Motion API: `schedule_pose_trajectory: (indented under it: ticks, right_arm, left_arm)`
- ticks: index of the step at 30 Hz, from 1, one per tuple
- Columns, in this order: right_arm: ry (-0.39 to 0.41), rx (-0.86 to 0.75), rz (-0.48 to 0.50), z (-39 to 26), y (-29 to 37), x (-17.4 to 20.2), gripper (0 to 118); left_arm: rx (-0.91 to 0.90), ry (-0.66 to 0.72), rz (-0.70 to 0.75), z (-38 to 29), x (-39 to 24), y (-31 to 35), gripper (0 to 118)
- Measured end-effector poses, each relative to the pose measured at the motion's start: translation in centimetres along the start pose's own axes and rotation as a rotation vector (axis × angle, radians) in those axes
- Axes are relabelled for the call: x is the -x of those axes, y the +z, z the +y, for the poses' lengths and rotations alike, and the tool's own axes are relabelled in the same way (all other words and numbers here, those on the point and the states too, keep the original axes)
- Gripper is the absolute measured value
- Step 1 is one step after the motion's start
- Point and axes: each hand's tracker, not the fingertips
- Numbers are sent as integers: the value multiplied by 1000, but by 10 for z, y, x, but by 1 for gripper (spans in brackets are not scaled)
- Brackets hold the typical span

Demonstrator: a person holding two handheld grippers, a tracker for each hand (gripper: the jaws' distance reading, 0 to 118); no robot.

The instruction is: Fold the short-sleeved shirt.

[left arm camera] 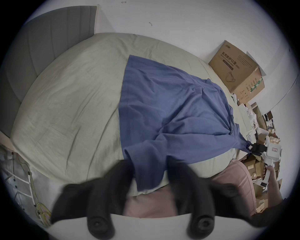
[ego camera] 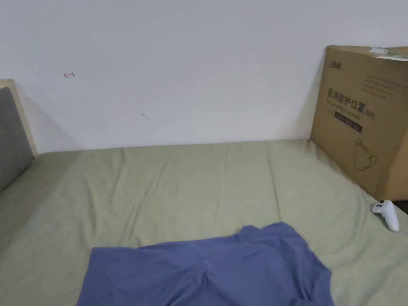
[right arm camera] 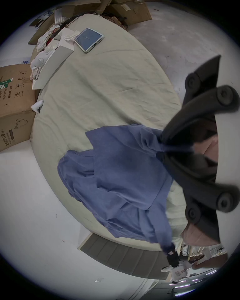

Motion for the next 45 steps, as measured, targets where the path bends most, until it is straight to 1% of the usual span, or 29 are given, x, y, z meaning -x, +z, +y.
schedule_pose_trajectory:
  ticks: [1,2,3,5,7,9,10,11,12,13,14,16,17,18,20,23,26,27,28,29,30,31,36,39,40,42,43,44,45]
  right_arm:
    - [-20,-16,7,1,3,1,60]
    - [-41,-44,6,3,7,3,90]
    - [-49,-66,-36,5,12,6,102]
    - [-18,-164,-98,8,27,16,102]
    - [32,-238,-104,13,45,30,102]
    - [74,-326,-55,19,64,47,101]
    - [92,-358,-24,21,72,56,94]
    - [114,-398,21,23,82,65,79]
    - [136,-457,82,22,92,74,48]
    - [145,-532,118,22,100,82,7]
    - [178,-574,134,23,105,93,5]
    - [220,-600,103,30,106,110,5]
    - [232,-603,138,35,106,116,5]
    - [239,-592,187,41,103,121,5]
    - [246,-590,185,51,96,132,5]
    - [278,-568,208,66,81,144,5]
    - [348,-514,177,85,48,149,5]
    - [358,-484,162,92,33,148,5]
    - [353,-459,159,98,22,148,5]
    - [328,-429,172,104,11,147,5]
    - [301,-405,191,109,2,145,5]
    - [281,-391,209,113,-6,145,5]
    - [253,-344,201,121,-38,142,5]
    - [256,-312,192,121,-50,139,5]
    - [259,-304,187,121,-52,138,5]
    - [267,-293,174,120,-55,136,5]
    - [271,-292,170,118,-56,135,5]
    - [271,-291,167,119,-57,134,5]
    - [268,-290,168,123,-57,132,5]
  left_arm:
    - [-11,10,-2,1,1,2,86]
    - [-25,33,-15,1,0,6,101]
    - [-49,56,-32,2,0,11,107]
    - [-89,79,-49,6,-2,23,106]
    - [-146,93,-51,11,-7,36,106]
    - [-275,81,-51,19,-20,57,106]
    - [-355,66,-46,20,-28,67,104]
    - [-434,47,-40,22,-37,78,97]
    - [-493,33,-44,26,-46,88,75]
    - [-548,19,-39,28,-54,95,27]
    - [-612,-3,-46,30,-64,102,0]
    - [-667,-15,8,39,-78,105,0]
    - [-698,4,-10,46,-81,106,0]
    - [-689,20,-103,59,-81,104,0]
    - [-643,43,-154,93,-79,93,0]
    - [-432,22,-46,176,-63,42,0]
    - [-90,-8,68,259,-31,-50,0]
    - [-64,-21,78,278,-20,-80,3]
    - [-74,-42,88,288,-13,-101,34]
    - [-67,-57,109,300,-5,-123,79]
    - [-59,-67,125,308,5,-148,109]
    - [-31,-67,139,313,12,-165,116]
    - [79,-96,206,317,40,-238,112]
    - [192,-106,225,292,49,-272,116]
    - [87,-160,220,286,43,-264,116]
    - [72,-140,254,285,37,-262,109]
    - [71,-140,260,284,34,-258,92]
    - [38,-168,262,281,29,-250,69]
    - [-3,-206,257,278,23,-243,35]
